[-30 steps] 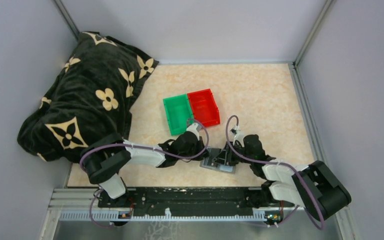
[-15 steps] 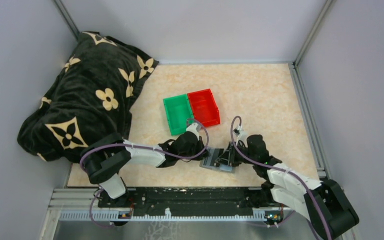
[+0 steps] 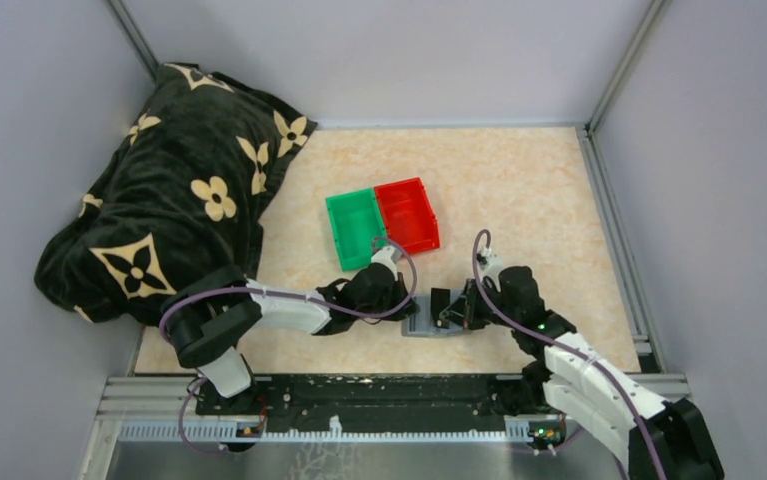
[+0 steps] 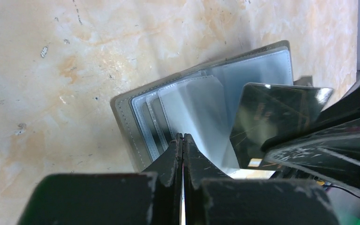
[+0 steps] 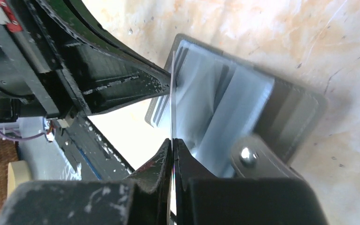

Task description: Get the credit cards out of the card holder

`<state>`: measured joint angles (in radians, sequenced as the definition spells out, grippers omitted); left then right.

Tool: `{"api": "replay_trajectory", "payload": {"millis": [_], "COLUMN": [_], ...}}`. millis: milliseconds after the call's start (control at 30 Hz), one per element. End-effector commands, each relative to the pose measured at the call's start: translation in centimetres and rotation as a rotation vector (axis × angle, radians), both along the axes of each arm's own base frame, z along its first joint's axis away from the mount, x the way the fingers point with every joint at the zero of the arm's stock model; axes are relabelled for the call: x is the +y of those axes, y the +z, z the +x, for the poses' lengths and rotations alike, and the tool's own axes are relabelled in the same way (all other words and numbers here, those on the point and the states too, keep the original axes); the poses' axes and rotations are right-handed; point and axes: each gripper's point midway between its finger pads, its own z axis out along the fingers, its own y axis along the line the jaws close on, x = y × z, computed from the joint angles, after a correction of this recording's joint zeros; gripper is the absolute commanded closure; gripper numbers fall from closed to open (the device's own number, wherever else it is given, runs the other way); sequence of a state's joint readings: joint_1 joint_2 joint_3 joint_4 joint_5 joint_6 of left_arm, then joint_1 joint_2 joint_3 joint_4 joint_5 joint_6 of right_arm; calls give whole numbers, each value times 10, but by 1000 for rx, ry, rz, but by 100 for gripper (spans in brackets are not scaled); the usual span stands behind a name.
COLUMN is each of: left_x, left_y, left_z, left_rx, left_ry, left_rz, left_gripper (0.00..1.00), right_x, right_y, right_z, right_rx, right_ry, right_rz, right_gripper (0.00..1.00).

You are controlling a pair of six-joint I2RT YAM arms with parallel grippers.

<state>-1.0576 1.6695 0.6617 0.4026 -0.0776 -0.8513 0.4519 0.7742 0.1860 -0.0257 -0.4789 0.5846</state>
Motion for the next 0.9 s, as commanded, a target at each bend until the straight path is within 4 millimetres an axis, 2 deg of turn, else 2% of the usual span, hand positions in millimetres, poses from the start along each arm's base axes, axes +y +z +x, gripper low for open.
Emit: {"api": "replay_trajectory", "payload": {"millis": [0, 100, 167, 333, 400, 500, 667, 867], "left_x": [11, 10, 9, 8, 10, 12, 19, 16], "left_y": [-9, 0, 8, 43, 61, 87, 101, 131], "left_z": [0, 2, 3, 4, 3, -1, -4, -20], "left_rx": [0, -21, -40, -119, -143, -192, -239, -299], "left_ry": [5, 2, -4, -47, -63, -84, -101, -200], "left_rz": [56, 45, 37, -18, -78, -204, -272, -431], "left_gripper": [99, 90, 81, 40, 29, 27, 29, 43], "right_x": [-4, -5, -5, 3, 9, 17, 31, 39], "right_y": [36, 40, 44, 59, 65, 78, 96, 99], "right_z": [22, 23, 23, 20, 18, 15, 1, -19], "right_rx": [-129, -135, -149, -173, -181, -206, -223, -213], "right_ry": [-48, -56, -59, -11, 10, 50, 153, 277], "right_rz": [-4, -10, -4, 49, 86, 153, 268, 328], "right_gripper": [100, 100, 100, 100, 100, 100, 100, 100]}}
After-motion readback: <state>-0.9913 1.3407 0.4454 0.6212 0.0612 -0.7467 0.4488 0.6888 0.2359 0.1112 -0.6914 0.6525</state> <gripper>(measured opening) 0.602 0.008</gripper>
